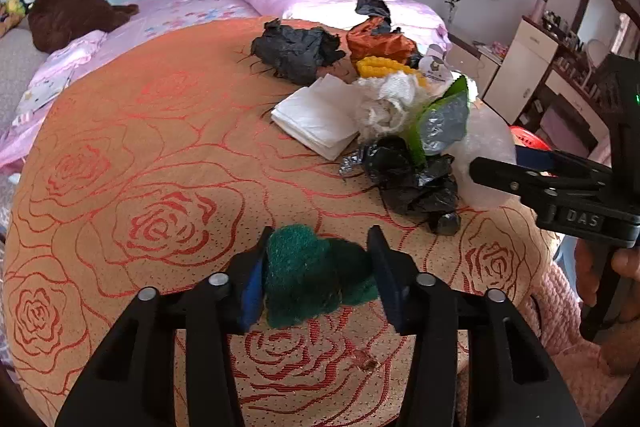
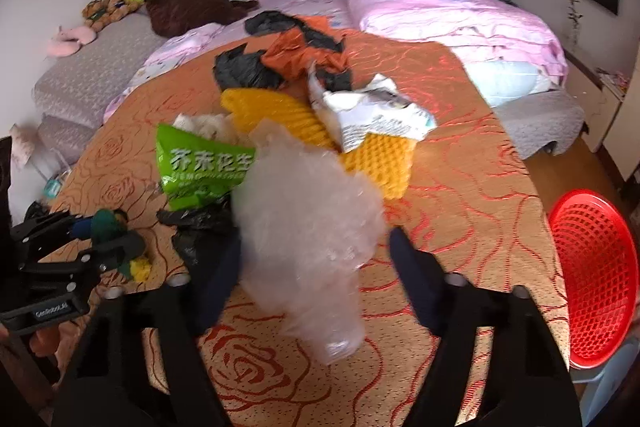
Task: Collect trash
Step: 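Grasp the green scrubber with the left tool while the right grasps clear plastic, then carry both items to the red wastebasket and open both tools over it, then withdraw both open tools from the wastebasket back toward the bed, then grasp the black plastic bag on the bedspread with the left tool, then grasp the green snack packet with the right tool while the left holds the black bag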
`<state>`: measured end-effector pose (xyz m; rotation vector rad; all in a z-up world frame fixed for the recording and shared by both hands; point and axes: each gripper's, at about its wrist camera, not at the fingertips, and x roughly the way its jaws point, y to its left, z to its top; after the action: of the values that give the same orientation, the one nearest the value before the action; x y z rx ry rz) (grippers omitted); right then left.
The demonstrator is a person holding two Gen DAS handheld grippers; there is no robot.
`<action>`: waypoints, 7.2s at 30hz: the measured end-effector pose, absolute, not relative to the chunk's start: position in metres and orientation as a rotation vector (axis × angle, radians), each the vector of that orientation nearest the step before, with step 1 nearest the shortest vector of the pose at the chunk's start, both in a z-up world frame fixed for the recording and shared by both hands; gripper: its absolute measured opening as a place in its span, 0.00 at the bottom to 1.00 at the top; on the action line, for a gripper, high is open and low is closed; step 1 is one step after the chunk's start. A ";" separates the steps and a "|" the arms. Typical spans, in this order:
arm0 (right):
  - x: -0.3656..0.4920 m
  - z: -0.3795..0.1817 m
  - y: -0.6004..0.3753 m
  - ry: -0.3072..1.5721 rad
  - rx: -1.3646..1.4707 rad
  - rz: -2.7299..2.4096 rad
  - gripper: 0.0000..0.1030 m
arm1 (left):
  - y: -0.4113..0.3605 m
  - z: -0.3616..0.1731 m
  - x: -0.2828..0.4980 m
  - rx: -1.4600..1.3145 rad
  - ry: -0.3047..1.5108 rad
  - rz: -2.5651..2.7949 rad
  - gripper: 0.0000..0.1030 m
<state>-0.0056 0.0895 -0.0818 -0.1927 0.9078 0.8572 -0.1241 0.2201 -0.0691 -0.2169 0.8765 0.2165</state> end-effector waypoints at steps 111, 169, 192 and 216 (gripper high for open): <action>0.090 -0.073 -0.186 0.805 0.136 0.095 0.71 | -0.013 -0.029 0.108 -0.065 0.813 -0.212 0.71; 0.032 -0.069 -0.064 0.773 -0.061 0.382 0.81 | 0.179 -0.078 -0.053 -0.269 0.873 0.127 0.36; -0.004 -0.078 0.087 0.846 -0.209 0.738 0.81 | 0.215 -0.030 -0.110 -0.320 0.707 0.213 0.29; -0.012 -0.096 0.120 0.864 -0.272 0.804 0.36 | 0.221 -0.026 -0.115 -0.334 0.661 0.238 0.29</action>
<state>-0.0117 0.1199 -0.0956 -0.2723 0.8639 0.8037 -0.1150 0.2214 -0.0258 -0.3343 0.6606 0.2381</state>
